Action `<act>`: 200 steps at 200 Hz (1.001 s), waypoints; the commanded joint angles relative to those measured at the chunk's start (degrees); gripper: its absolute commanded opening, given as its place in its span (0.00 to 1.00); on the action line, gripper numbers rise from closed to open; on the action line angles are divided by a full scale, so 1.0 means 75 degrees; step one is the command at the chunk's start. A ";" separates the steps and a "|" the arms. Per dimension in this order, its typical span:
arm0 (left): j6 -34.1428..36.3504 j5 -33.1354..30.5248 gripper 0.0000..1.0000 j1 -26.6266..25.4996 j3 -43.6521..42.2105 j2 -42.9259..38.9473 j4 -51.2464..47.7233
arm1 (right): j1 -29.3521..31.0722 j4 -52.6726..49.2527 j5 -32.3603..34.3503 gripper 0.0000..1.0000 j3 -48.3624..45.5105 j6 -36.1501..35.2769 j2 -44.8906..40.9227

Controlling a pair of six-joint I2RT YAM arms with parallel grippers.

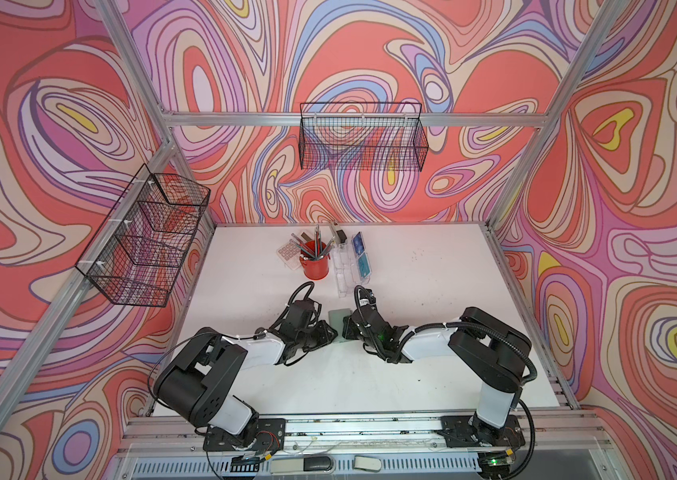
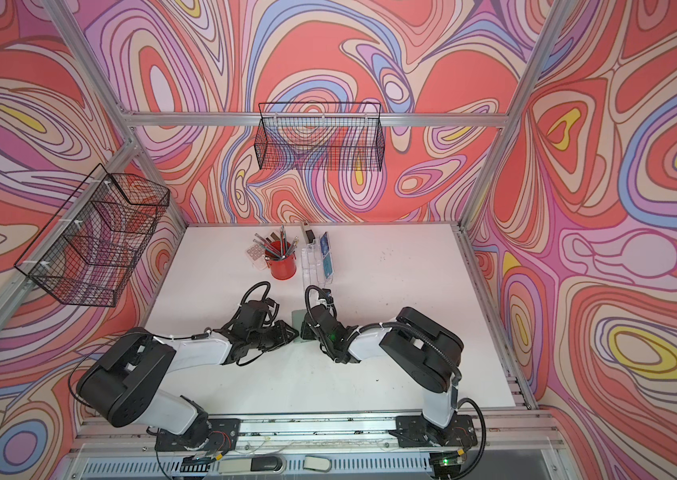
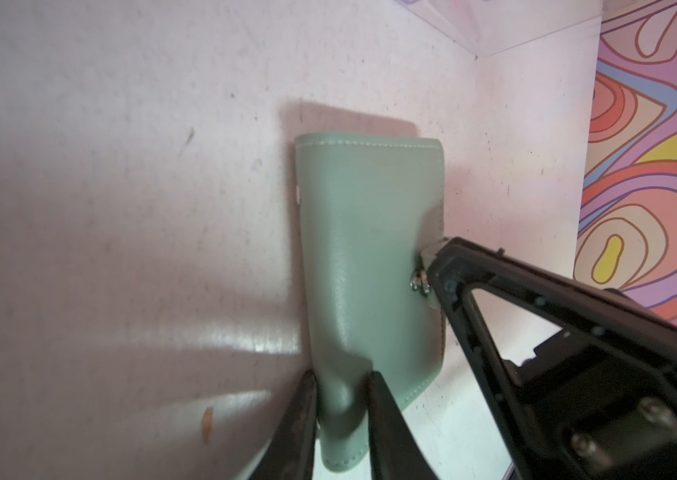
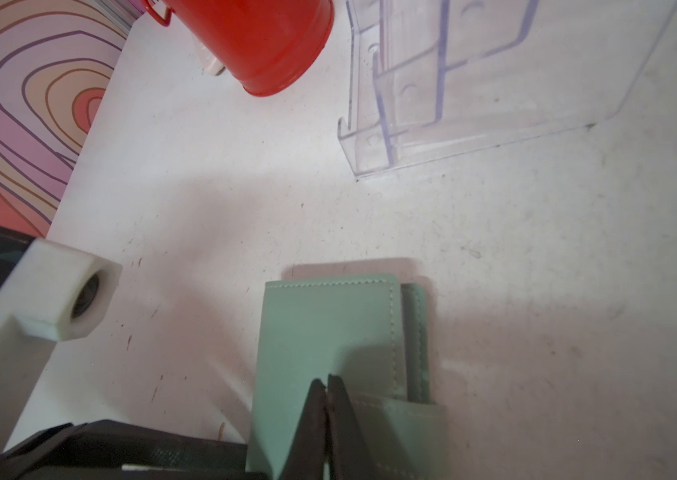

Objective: Put the credit cards into the card holder

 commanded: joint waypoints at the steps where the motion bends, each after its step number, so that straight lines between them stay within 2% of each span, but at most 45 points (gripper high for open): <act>1: -0.0078 -0.0097 0.24 -0.0070 -0.0211 0.0224 -0.0748 | 0.0065 -0.0047 -0.0157 0.00 -0.0185 0.0059 0.0279; 99: -0.0101 -0.0106 0.24 -0.0071 -0.0224 0.0211 -0.0748 | 0.0201 0.0613 0.0124 0.00 -0.1112 0.0420 0.0468; 182: -0.0125 -0.0083 0.24 -0.0075 -0.0251 0.0229 -0.0701 | 0.0523 0.1369 0.0242 0.00 -0.1682 0.0810 0.1293; 200: -0.0125 -0.0082 0.24 -0.0066 -0.0245 0.0231 -0.0713 | 0.0665 0.1055 0.0380 0.00 -0.1572 0.0787 0.1465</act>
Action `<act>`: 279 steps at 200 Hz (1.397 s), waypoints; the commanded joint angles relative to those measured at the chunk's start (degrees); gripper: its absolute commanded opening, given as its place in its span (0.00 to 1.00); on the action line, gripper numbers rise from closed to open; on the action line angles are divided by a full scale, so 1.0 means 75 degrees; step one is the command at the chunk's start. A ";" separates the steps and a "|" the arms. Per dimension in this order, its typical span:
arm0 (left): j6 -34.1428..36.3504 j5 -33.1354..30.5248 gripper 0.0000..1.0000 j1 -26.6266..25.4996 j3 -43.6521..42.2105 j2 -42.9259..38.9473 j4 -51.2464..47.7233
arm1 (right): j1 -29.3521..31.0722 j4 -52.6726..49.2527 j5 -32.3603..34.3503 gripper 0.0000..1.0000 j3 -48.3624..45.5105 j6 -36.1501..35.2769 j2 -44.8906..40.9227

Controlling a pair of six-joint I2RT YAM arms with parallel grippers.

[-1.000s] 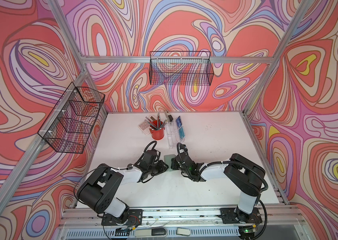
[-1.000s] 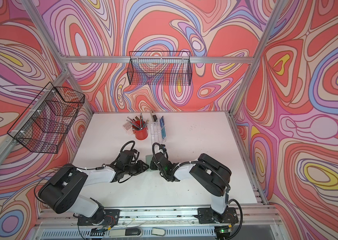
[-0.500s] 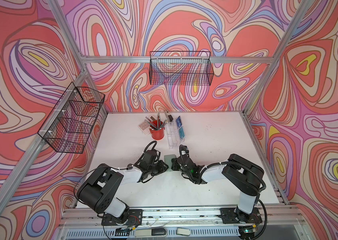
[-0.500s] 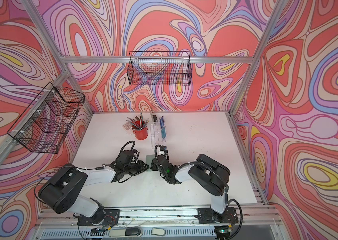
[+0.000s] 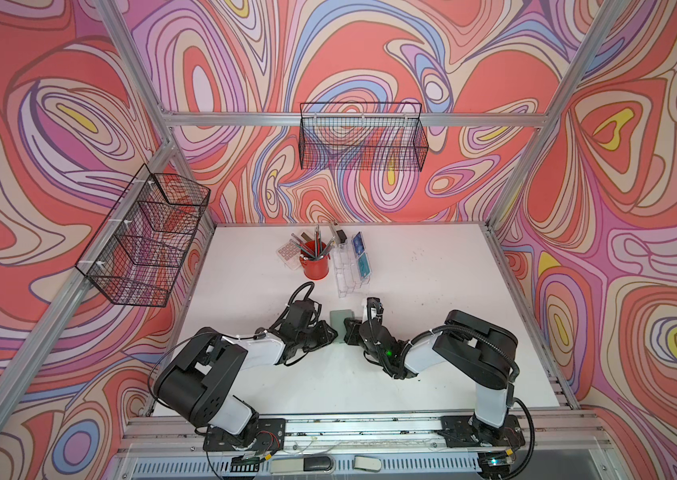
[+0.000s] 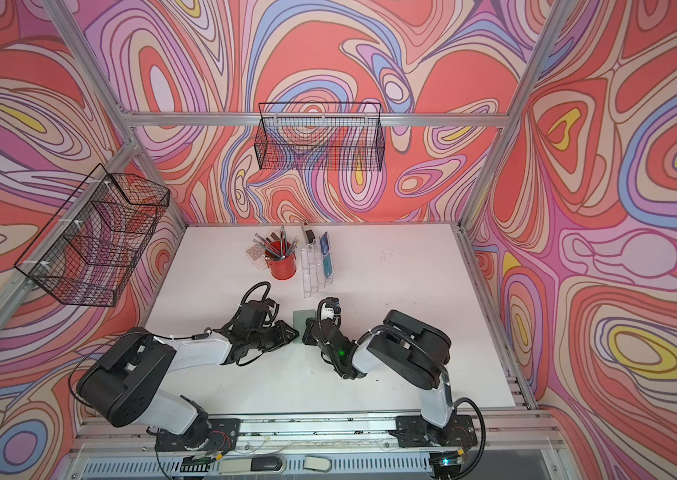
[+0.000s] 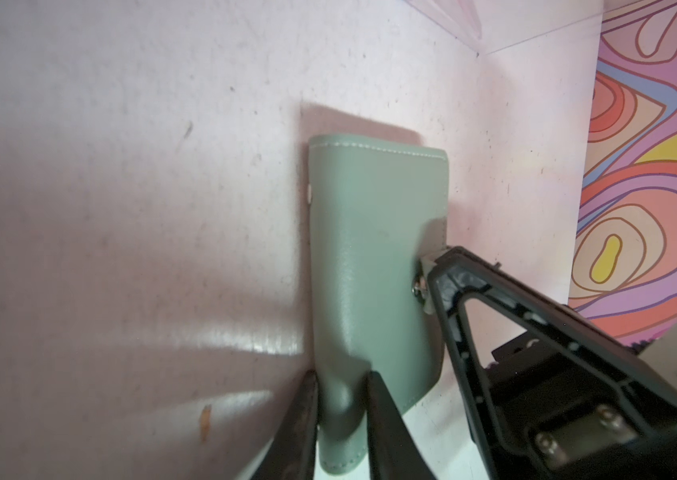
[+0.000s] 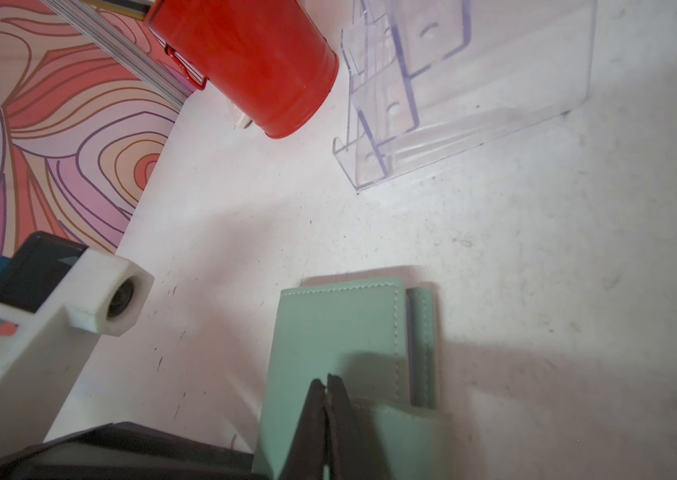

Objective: Put the credit cards into the card holder

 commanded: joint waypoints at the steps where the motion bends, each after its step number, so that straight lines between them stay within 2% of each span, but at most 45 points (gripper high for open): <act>1: -0.0064 -0.0111 0.24 -0.0059 -0.0237 0.0230 -0.0710 | 0.0329 -0.2047 -0.0378 0.00 -0.0369 0.0207 0.0820; 82: -0.0087 -0.0097 0.24 -0.0060 -0.0243 0.0323 -0.0627 | 0.0440 -0.3551 0.0021 0.00 -0.0485 0.0012 0.0879; 156: -0.0099 -0.0196 0.23 -0.0058 -0.0268 0.0165 -0.0739 | 0.0735 -0.5366 0.0107 0.00 0.0181 -0.0323 0.1388; 200: -0.0105 -0.0110 0.23 0.0007 -0.0308 0.0199 -0.0628 | 0.0785 -0.5085 -0.0186 0.00 -0.0155 -0.0011 0.1777; 216: -0.0033 -0.0068 0.23 0.0127 -0.0258 0.0117 -0.0716 | 0.0779 -0.5142 -0.0218 0.00 -0.0085 0.0028 0.1580; 233: 0.0167 0.0050 0.24 0.0415 -0.0054 -0.0140 -0.1071 | 0.0788 -0.5844 -0.0019 0.00 0.0641 -0.0250 0.1048; 243: 0.0302 0.0138 0.27 0.0657 0.0137 -0.0404 -0.1390 | 0.0780 -0.6434 0.0225 0.16 0.1282 -0.0509 0.0668; 253: 0.0489 0.0024 0.37 0.0879 0.0516 -0.0748 -0.1834 | 0.0780 -0.6942 0.0492 0.30 0.2039 -0.0893 0.0239; 269: 0.0876 -0.0516 0.59 0.1179 0.1244 -0.1239 -0.2963 | 0.0771 -0.7688 0.0954 0.43 0.3281 -0.1432 -0.0407; 279: 0.1166 -0.0825 0.64 0.1391 0.1698 -0.1504 -0.3546 | 0.0754 -0.8050 0.1241 0.52 0.3977 -0.1736 -0.0878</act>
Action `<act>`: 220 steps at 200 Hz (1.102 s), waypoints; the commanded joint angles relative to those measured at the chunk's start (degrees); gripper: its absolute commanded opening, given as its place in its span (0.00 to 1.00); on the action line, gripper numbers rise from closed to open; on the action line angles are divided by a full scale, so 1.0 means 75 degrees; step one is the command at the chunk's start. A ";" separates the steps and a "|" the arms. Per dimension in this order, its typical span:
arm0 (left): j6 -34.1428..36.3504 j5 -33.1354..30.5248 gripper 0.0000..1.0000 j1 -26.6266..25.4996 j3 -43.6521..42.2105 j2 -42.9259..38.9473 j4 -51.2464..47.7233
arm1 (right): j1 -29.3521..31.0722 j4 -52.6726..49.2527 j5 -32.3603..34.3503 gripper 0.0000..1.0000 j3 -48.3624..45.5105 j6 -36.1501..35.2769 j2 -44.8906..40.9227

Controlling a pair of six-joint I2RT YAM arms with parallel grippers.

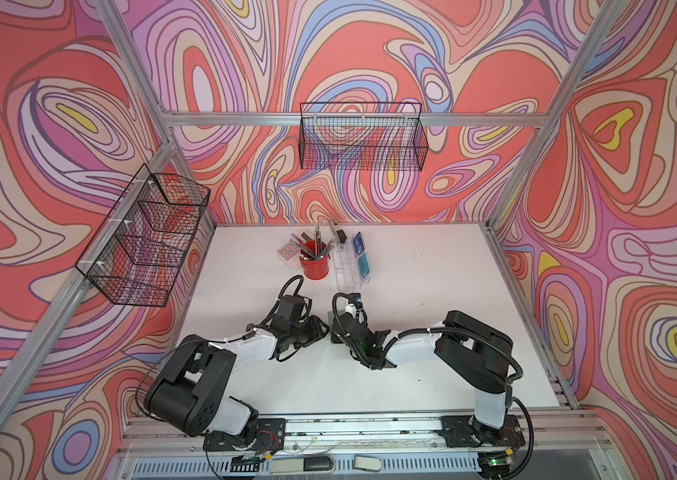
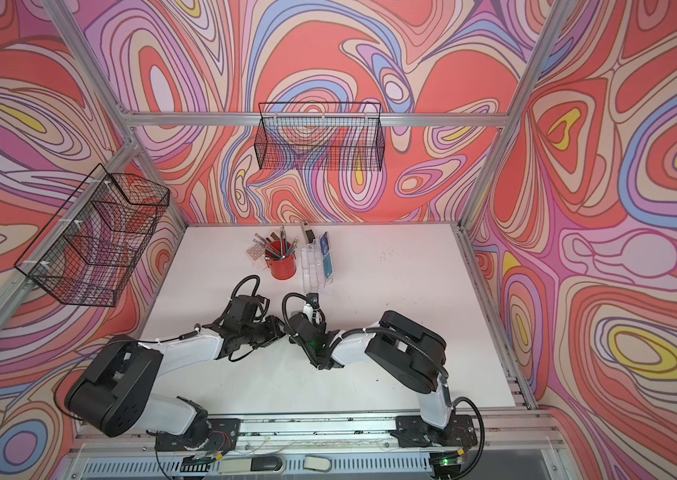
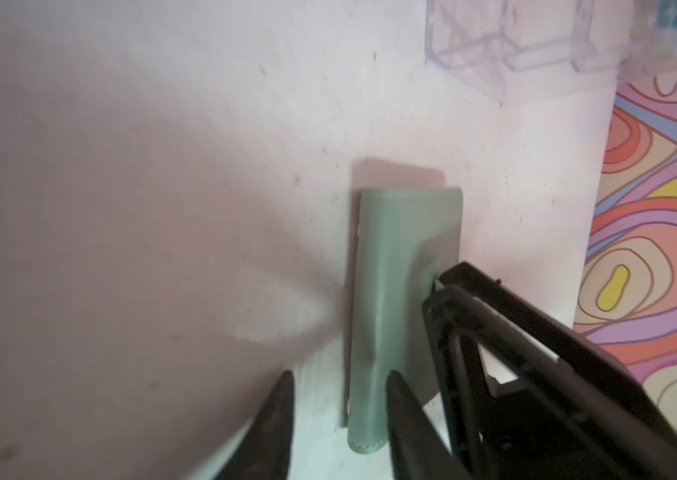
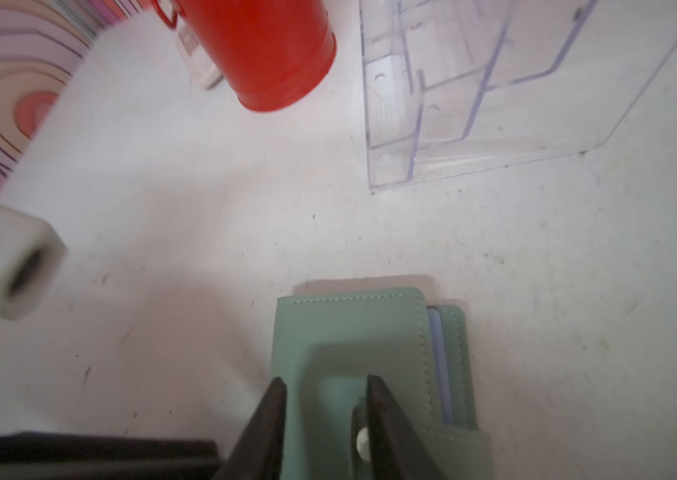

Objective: Put the credit cards into the card holder

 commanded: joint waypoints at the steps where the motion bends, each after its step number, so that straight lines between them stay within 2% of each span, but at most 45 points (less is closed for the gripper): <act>1: 0.0788 -0.0802 0.64 0.0408 0.1100 -0.0726 -0.1780 | 0.0125 -0.2925 0.0081 0.52 0.1193 -0.0837 -0.0854; 13: 0.0882 -0.1282 0.64 0.0756 0.1366 -0.1152 -0.2159 | 0.0076 -0.3029 0.0333 0.55 0.1718 -0.1220 -0.1515; 27: 0.0898 -0.2168 0.66 0.1018 0.1140 -0.1925 -0.1991 | -0.0069 -0.2953 0.0906 0.62 0.1930 -0.1603 -0.2353; 38: 0.1064 -0.3039 0.83 0.1037 0.0868 -0.2505 -0.1727 | -0.0368 -0.2606 0.1336 0.70 0.1741 -0.1940 -0.3111; 46: 0.1214 -0.3736 0.89 0.1054 0.0762 -0.2767 -0.1667 | -0.0683 -0.2148 0.1642 0.72 0.1353 -0.2324 -0.3661; 57: 0.1782 -0.4147 0.88 0.1072 0.0788 -0.3005 -0.1589 | -0.1282 -0.1510 0.2451 0.74 0.0657 -0.2782 -0.4397; 71: 0.2573 -0.4351 0.82 0.1073 0.0676 -0.3128 -0.1293 | -0.2417 -0.0527 0.3048 0.94 -0.0486 -0.3163 -0.5169; 81: 0.3159 -0.4611 0.76 0.1078 0.0271 -0.3144 -0.0495 | -0.3415 0.0524 0.3107 0.96 -0.1356 -0.3689 -0.5458; 95: 0.4104 -0.5305 0.86 0.1074 -0.0208 -0.3121 0.0601 | -0.4539 0.2824 0.3247 0.94 -0.2906 -0.4796 -0.5243; 102: 0.4405 -0.5785 0.95 0.1075 -0.0548 -0.3013 0.0978 | -0.4878 0.4073 0.3272 0.95 -0.3567 -0.5418 -0.4909; 109: 0.4769 -0.6432 1.00 0.1083 -0.0831 -0.2787 0.1564 | -0.5140 0.4990 0.3226 0.96 -0.4020 -0.5984 -0.4476; 122: 0.5474 -0.7239 1.00 0.1106 -0.1101 -0.2196 0.2602 | -0.5423 0.6382 0.3426 0.98 -0.4549 -0.6317 -0.3500; 138: 0.5995 -0.7846 1.00 0.1119 -0.1256 -0.1150 0.3712 | -0.5649 0.7954 0.2314 0.98 -0.5036 -0.6728 -0.2457; 152: 0.6515 -0.8019 1.00 0.1143 -0.1364 -0.0236 0.5193 | -0.6210 0.8432 0.1459 0.98 -0.5036 -0.6348 -0.1782; 157: 0.6632 -0.8136 1.00 0.1098 -0.1211 -0.0031 0.5152 | -0.6341 0.7558 0.1084 0.98 -0.4865 -0.6043 -0.2000; 162: 0.6697 -0.8083 1.00 0.1127 -0.1074 0.0106 0.5044 | -0.6609 0.6930 0.0273 0.98 -0.4725 -0.5849 -0.2142; 168: 0.6840 -0.8050 1.00 0.1217 -0.1005 0.0262 0.5195 | -0.6984 0.7110 -0.0759 0.97 -0.4745 -0.5792 -0.2025; 176: 0.6978 -0.7872 1.00 0.1387 -0.0967 0.0479 0.5576 | -0.7297 0.7163 -0.1327 0.97 -0.4748 -0.5580 -0.1804; 181: 0.6668 -0.7686 1.00 0.1504 -0.0772 0.0477 0.5053 | -0.7449 0.7494 -0.1612 0.98 -0.4846 -0.5549 -0.1696; 188: 0.6240 -0.6929 1.00 0.1772 -0.0639 0.0404 0.4427 | -0.7485 0.7785 -0.1645 0.98 -0.4949 -0.5605 -0.1653; 197: 0.6210 -0.5895 1.00 0.2244 -0.1106 0.0716 0.5820 | -0.7486 0.7626 -0.1665 0.98 -0.4932 -0.5607 -0.1703; 201: 0.6257 -0.5811 0.99 0.2282 -0.1207 0.0821 0.6099 | -0.7486 0.7690 -0.1642 0.98 -0.4945 -0.5613 -0.1682; 210: 0.6049 -0.5534 1.00 0.2288 -0.1070 0.0453 0.5125 | -0.7486 0.7719 -0.1632 0.98 -0.4958 -0.5630 -0.1707; 220: 0.6222 -0.5455 1.00 0.2290 -0.1487 0.0586 0.6247 | -0.7476 0.7708 -0.1657 0.98 -0.4935 -0.5642 -0.1680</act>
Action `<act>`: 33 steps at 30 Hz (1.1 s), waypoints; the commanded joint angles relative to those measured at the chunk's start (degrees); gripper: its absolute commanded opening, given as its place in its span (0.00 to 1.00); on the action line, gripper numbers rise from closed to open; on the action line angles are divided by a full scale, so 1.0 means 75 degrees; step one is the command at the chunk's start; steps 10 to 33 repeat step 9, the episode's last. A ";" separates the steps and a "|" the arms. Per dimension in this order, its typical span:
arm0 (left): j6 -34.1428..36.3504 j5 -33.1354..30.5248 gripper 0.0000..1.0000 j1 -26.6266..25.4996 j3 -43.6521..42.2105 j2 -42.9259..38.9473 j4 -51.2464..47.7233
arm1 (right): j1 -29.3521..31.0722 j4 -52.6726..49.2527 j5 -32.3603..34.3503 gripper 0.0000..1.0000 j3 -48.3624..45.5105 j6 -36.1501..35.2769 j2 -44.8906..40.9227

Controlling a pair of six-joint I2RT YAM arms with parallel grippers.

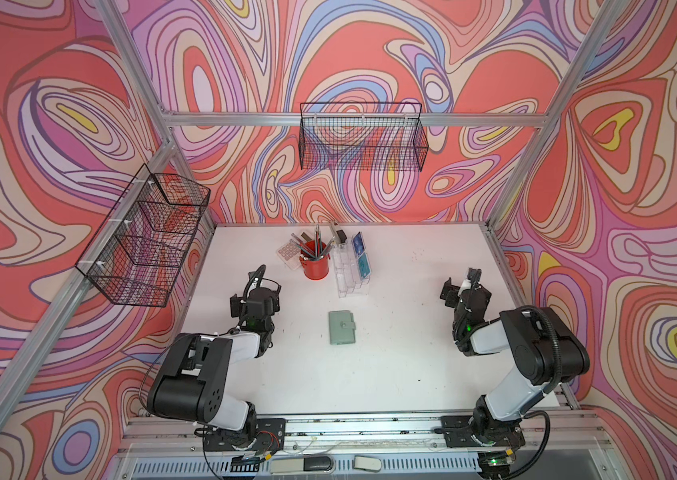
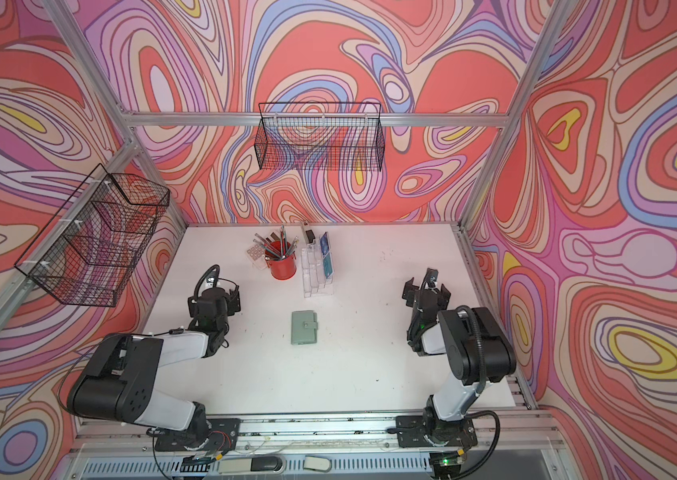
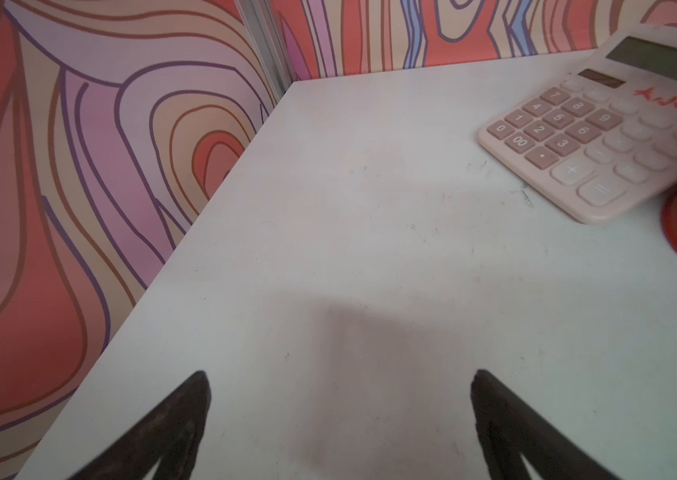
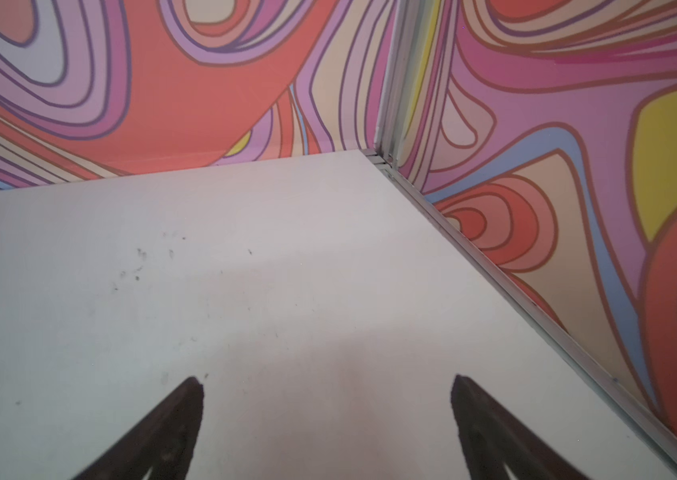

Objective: Put the credit cards into the card holder

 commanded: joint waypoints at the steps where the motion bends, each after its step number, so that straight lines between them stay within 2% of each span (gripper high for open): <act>1: 0.0116 0.1013 1.00 0.0099 -0.0471 0.0051 0.1629 | 0.0027 0.0569 -0.0843 0.98 -0.0044 -0.0032 0.0100; 2: 0.0176 0.1083 1.00 0.0099 -0.0596 0.0133 0.1914 | 0.0025 0.0513 -0.0831 0.98 -0.0044 -0.0038 0.0074; 4: 0.0055 0.1214 1.00 0.0145 -0.0291 0.0021 0.1072 | 0.0027 0.0557 -0.0820 0.98 -0.0050 -0.0048 0.0082; 7: -0.0002 0.1299 1.00 0.0180 -0.0436 0.0146 0.1338 | 0.0027 0.0444 -0.0948 0.98 0.0009 -0.0108 0.0094; 9: 0.0152 0.1199 0.97 0.0214 -0.0762 0.0690 0.2793 | 0.0021 0.0494 -0.0941 0.98 -0.0026 -0.0107 0.0073; 33: 0.0152 0.1199 0.97 0.0214 -0.0762 0.0690 0.2793 | 0.0021 0.0494 -0.0941 0.98 -0.0026 -0.0107 0.0073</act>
